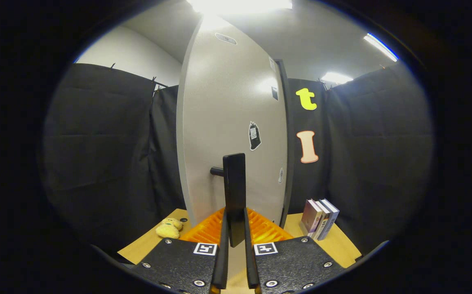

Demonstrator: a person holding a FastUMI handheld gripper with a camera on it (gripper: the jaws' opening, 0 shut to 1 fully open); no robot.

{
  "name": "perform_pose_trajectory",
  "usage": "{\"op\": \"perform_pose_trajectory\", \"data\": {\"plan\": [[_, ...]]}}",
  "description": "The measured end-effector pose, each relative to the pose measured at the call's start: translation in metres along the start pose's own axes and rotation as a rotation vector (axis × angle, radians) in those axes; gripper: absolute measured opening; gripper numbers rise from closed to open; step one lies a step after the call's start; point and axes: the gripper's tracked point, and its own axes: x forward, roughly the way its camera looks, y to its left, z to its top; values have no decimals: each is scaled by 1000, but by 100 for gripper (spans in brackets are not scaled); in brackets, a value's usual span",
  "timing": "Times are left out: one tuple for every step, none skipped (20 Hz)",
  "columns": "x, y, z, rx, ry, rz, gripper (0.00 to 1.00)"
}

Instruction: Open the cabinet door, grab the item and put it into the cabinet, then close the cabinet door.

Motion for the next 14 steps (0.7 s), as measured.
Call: {"op": "perform_pose_trajectory", "data": {"plan": [[0,-2,-1,-5,0,-12,19],[-1,-4,-1,-8,1,-24,19],[-2,-7,0,-11,2,-38,19],[-4,-9,0,-14,1,-53,19],[-5,-13,0,-17,-1,-69,19],[-8,-15,0,-18,-2,-85,19],[-8,-18,-1,-20,0,-102,19],[-8,-22,-2,-23,3,-119,19],[-7,-25,-3,-23,6,-137,19],[-8,-26,-3,-21,8,-150,18],[-7,-27,-4,-14,12,-154,18],[-10,-31,-3,-21,10,-181,18],[-9,-39,-1,-29,-1,-204,19],[-12,-44,1,-26,-10,-220,15]]}}
